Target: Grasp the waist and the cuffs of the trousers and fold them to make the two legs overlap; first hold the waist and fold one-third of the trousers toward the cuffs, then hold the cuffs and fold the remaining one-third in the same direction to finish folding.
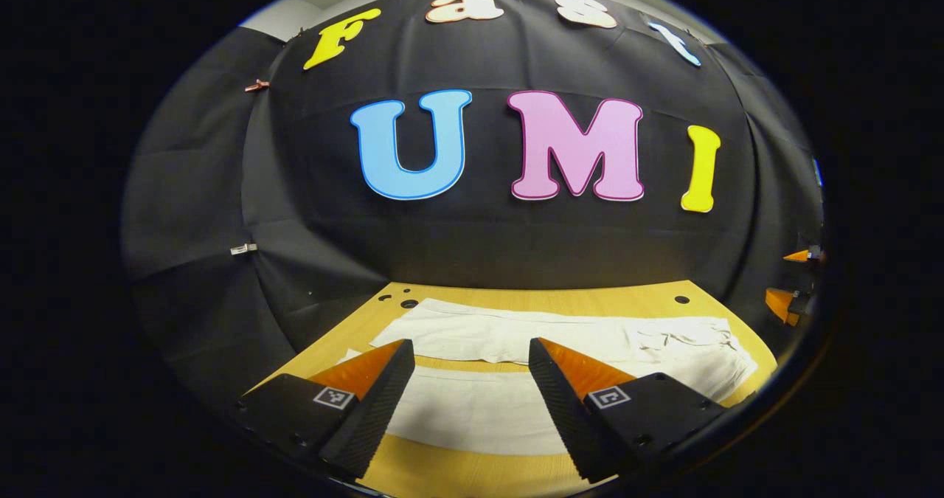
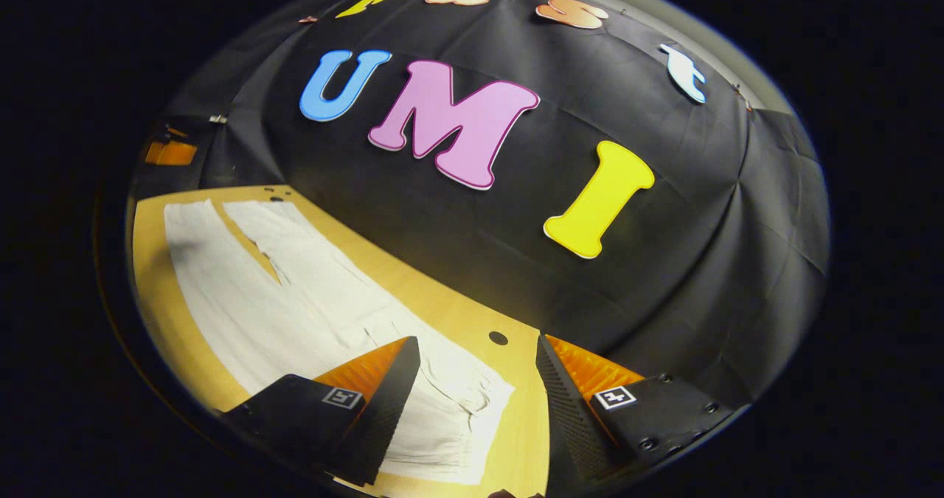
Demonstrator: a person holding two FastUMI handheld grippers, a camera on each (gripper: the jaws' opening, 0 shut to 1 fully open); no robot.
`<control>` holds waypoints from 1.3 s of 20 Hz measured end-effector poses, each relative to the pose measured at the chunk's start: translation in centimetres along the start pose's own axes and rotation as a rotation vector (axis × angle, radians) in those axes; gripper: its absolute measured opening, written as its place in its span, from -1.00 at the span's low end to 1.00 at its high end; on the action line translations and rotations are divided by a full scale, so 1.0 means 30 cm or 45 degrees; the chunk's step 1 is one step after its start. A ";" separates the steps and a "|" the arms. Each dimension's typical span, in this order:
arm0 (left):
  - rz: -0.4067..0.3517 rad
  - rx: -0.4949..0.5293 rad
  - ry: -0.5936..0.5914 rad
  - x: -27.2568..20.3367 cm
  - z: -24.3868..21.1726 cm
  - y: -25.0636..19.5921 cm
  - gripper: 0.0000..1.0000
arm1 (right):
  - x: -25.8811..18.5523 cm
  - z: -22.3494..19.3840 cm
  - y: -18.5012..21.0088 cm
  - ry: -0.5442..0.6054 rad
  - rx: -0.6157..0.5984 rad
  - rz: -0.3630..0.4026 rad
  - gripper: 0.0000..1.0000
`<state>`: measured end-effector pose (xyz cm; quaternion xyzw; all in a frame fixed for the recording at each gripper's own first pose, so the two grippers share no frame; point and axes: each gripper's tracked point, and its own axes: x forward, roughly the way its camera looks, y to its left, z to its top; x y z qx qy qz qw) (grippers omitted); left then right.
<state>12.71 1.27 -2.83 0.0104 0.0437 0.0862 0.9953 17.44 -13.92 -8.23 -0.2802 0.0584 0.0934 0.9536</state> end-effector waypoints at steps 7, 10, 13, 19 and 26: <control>0.017 -0.005 0.029 0.012 -0.045 0.011 0.97 | -0.024 -0.302 -0.011 0.226 -0.218 0.174 0.96; 0.036 -0.019 0.060 0.012 -0.080 0.027 0.98 | -0.067 -0.417 0.019 0.303 -0.358 0.280 0.96; 0.057 -0.021 0.089 0.006 -0.107 0.042 0.98 | -0.101 -0.507 0.062 0.363 -0.474 0.391 0.95; 0.089 -0.014 0.119 -0.006 -0.138 0.059 0.98 | -0.135 -0.655 0.127 0.452 -0.683 0.539 0.96; 0.118 -0.011 0.143 -0.006 -0.151 0.088 0.98 | -0.096 -0.788 0.135 0.500 -0.870 0.608 0.96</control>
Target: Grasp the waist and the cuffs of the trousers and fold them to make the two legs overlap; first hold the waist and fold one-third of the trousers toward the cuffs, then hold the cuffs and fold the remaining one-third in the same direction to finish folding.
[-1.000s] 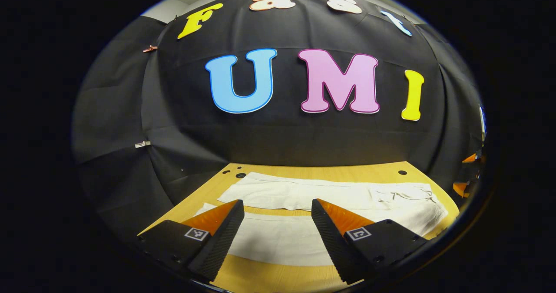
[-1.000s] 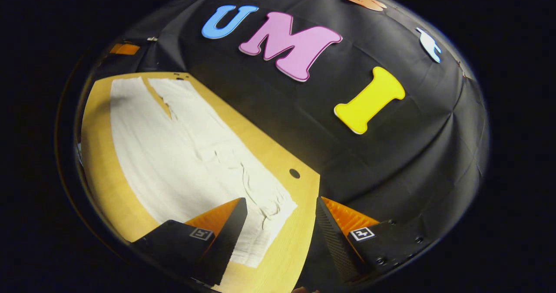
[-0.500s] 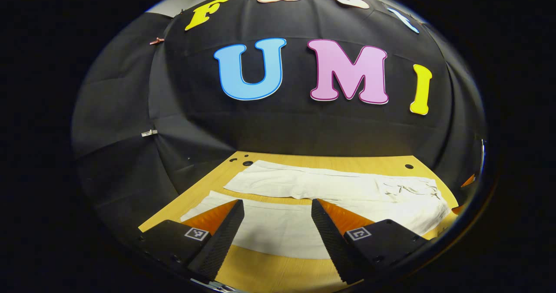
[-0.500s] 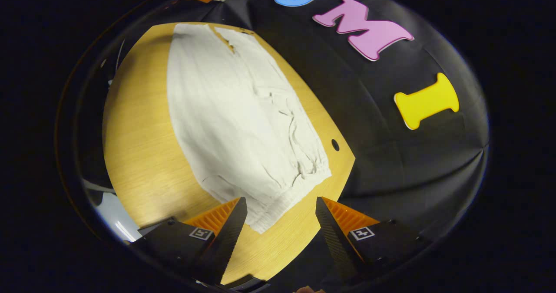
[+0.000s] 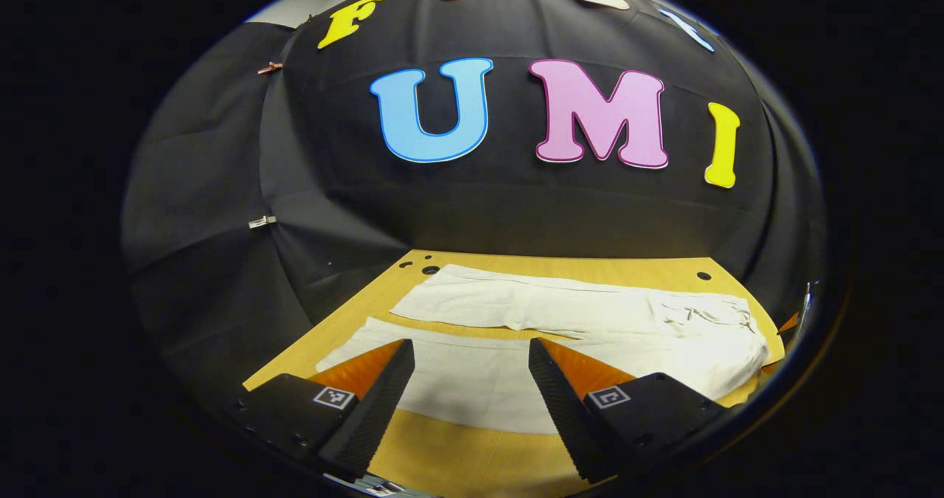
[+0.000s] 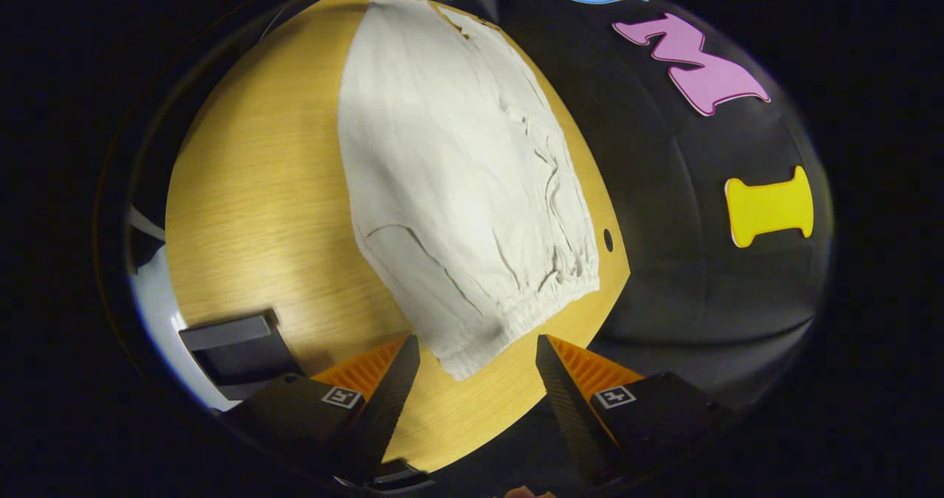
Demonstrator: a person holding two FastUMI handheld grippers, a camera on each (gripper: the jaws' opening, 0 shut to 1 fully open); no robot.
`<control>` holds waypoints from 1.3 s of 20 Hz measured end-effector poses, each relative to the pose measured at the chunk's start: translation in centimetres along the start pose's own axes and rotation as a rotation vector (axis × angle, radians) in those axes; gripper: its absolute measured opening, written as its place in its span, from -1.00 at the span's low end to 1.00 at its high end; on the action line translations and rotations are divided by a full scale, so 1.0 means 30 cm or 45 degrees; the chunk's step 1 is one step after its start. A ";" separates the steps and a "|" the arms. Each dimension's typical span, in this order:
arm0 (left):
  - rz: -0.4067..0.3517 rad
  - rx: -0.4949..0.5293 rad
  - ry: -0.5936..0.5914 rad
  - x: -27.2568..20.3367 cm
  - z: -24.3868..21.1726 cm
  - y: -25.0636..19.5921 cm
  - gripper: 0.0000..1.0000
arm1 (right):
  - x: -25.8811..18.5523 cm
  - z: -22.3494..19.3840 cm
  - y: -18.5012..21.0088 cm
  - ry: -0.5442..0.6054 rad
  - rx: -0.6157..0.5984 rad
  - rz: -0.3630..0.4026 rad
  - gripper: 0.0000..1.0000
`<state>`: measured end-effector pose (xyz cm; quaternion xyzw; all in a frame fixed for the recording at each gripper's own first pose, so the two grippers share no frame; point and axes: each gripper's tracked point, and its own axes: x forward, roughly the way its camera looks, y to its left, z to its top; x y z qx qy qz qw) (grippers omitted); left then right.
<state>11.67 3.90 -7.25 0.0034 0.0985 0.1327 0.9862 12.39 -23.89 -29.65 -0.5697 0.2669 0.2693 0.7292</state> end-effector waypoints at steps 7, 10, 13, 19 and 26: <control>0.037 0.005 0.007 0.012 -0.001 0.025 0.98 | 0.061 0.059 -0.042 -0.021 -0.205 -0.090 0.89; 0.055 0.006 0.024 0.014 -0.025 0.043 0.96 | 0.109 0.079 -0.073 0.001 -0.264 -0.126 0.87; 0.077 0.009 0.038 0.021 -0.041 0.058 0.96 | 0.142 0.081 -0.088 0.033 -0.223 -0.104 0.75; 0.130 0.002 0.061 0.016 -0.067 0.142 0.96 | 0.175 0.070 -0.043 0.081 -0.212 0.010 -0.17; 0.150 0.077 0.122 0.029 -0.158 0.202 0.95 | 0.182 0.079 -0.036 0.141 -0.107 0.179 -0.75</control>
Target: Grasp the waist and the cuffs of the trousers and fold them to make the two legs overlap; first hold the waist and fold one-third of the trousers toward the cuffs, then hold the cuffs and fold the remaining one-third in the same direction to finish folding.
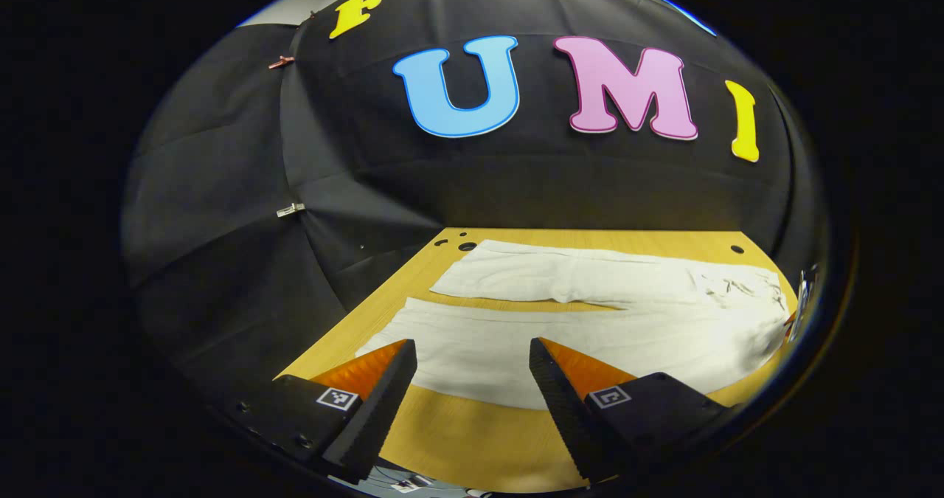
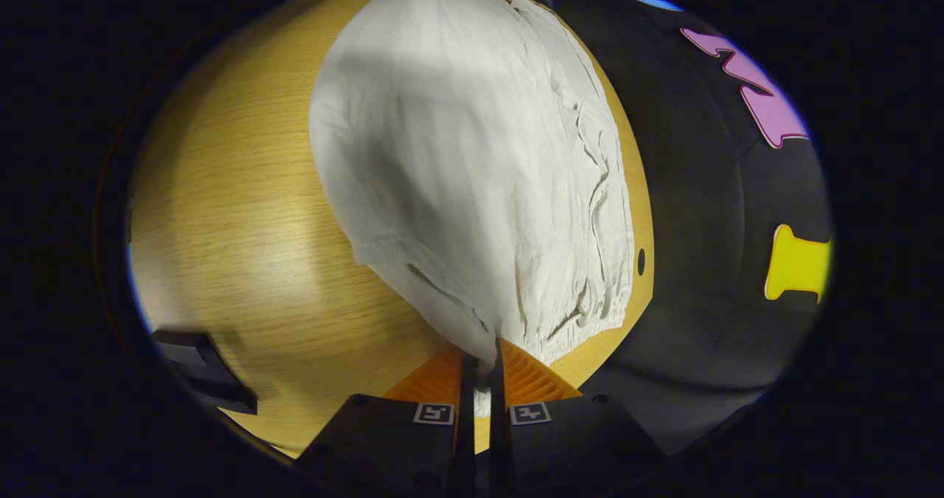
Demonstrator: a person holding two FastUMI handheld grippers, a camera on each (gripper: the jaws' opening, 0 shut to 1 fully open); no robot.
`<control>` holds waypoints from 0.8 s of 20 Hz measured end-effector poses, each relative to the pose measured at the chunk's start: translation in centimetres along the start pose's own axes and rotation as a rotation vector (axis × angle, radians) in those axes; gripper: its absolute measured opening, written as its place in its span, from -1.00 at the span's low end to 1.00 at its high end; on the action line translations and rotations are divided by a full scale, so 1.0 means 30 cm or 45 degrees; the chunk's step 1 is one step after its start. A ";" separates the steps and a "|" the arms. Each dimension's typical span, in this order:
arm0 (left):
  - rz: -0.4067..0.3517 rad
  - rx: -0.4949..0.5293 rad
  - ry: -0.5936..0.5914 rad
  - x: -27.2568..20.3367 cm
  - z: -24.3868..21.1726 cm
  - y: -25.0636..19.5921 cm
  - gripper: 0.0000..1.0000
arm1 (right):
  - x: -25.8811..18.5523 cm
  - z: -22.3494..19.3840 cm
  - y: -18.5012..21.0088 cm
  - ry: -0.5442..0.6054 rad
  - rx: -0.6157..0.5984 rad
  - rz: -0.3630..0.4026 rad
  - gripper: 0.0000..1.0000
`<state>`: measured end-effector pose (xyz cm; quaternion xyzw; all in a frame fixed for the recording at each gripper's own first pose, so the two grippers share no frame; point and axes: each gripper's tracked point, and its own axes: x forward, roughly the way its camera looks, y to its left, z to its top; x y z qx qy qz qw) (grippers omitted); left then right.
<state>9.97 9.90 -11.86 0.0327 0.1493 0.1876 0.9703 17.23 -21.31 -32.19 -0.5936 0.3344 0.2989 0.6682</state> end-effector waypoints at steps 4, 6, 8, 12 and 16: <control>0.015 0.046 0.085 0.037 -0.119 0.066 0.95 | -0.007 0.003 0.002 -0.018 0.016 0.119 -0.89; 0.061 0.119 0.115 0.059 -0.159 0.133 0.94 | 0.000 0.003 0.001 -0.015 -0.034 0.105 -0.90; 0.072 0.151 0.148 0.080 -0.184 0.188 0.94 | -0.001 0.001 0.003 -0.008 -0.050 0.097 -0.90; 0.055 0.292 0.151 0.169 -0.198 0.302 0.95 | -0.003 0.000 0.001 0.001 -0.028 0.121 -0.90; 0.027 0.586 0.212 0.298 -0.252 0.435 0.94 | -0.001 0.000 0.002 0.016 -0.038 0.129 -0.90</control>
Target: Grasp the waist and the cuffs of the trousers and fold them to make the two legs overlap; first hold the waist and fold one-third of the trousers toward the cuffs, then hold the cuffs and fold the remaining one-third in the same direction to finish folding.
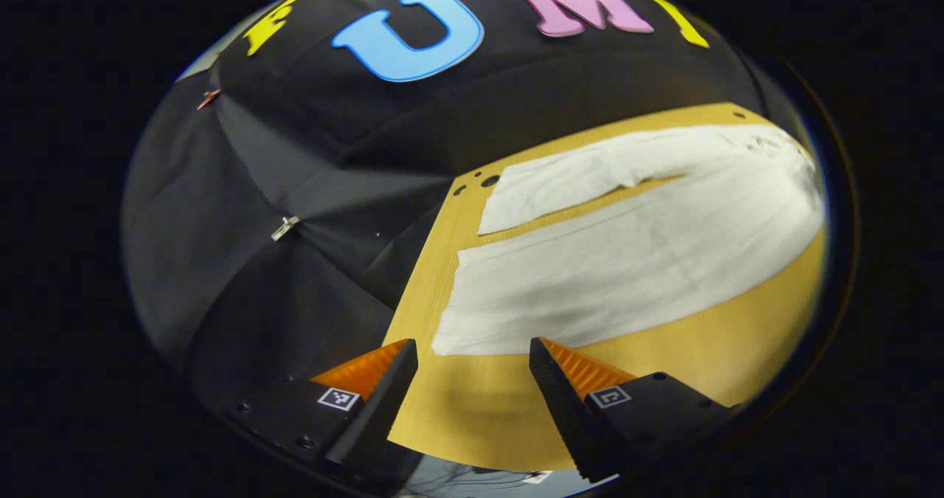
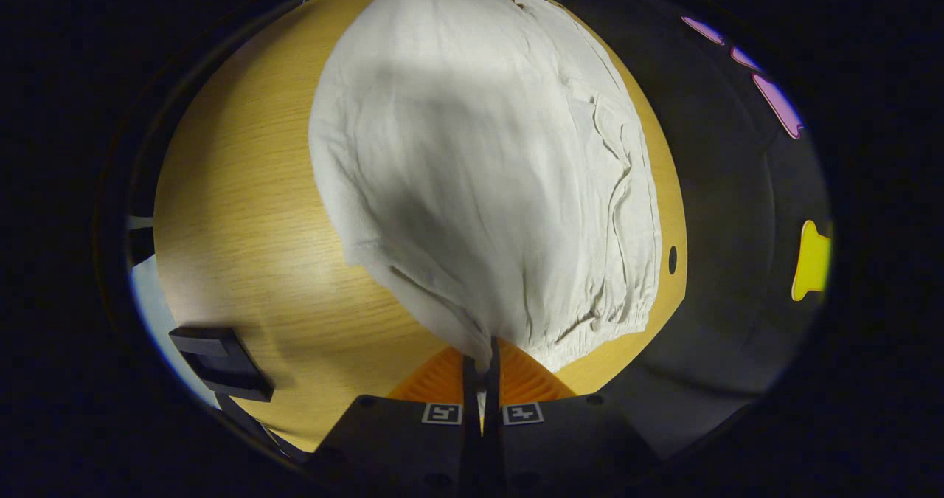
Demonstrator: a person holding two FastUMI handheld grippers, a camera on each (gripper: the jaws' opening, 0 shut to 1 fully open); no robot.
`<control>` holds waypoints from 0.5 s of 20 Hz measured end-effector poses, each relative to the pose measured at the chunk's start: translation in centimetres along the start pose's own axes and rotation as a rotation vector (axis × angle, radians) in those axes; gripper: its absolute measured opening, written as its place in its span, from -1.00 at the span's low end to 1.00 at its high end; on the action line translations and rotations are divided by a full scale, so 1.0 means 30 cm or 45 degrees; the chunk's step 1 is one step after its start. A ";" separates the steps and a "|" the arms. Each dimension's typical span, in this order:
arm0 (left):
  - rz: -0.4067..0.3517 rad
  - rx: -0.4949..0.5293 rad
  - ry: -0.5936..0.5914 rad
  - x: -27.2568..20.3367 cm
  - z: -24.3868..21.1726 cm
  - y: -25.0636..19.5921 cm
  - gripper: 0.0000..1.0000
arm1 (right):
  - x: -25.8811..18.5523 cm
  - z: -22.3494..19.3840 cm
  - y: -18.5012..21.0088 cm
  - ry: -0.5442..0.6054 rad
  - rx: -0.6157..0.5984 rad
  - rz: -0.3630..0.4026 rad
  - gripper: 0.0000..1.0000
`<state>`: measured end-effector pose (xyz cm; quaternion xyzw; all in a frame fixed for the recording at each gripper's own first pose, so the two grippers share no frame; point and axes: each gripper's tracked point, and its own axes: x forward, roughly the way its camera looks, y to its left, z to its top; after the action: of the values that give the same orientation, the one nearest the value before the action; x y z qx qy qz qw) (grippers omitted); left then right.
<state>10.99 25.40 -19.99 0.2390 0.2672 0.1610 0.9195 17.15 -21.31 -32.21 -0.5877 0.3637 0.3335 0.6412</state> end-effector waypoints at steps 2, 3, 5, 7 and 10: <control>-0.030 0.117 0.035 0.069 -0.036 0.023 0.94 | -0.001 -0.001 0.000 0.013 -0.002 0.003 -0.91; -0.048 0.175 0.046 0.100 -0.046 0.032 0.94 | 0.000 -0.002 0.000 0.021 -0.004 0.005 -0.91; -0.088 0.303 0.066 0.149 -0.071 0.043 0.94 | 0.001 -0.001 -0.001 0.031 -0.007 0.012 -0.91; -0.152 0.357 0.092 0.182 -0.099 0.042 0.93 | 0.000 0.002 0.000 0.011 0.003 0.039 -0.90; -0.176 0.544 0.128 0.250 -0.142 0.091 0.94 | 0.002 0.002 -0.003 0.022 0.038 0.071 -0.91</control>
<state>14.15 32.36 -24.85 0.4010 0.3566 0.0490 0.8424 17.27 -21.26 -32.20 -0.5705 0.3906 0.3406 0.6371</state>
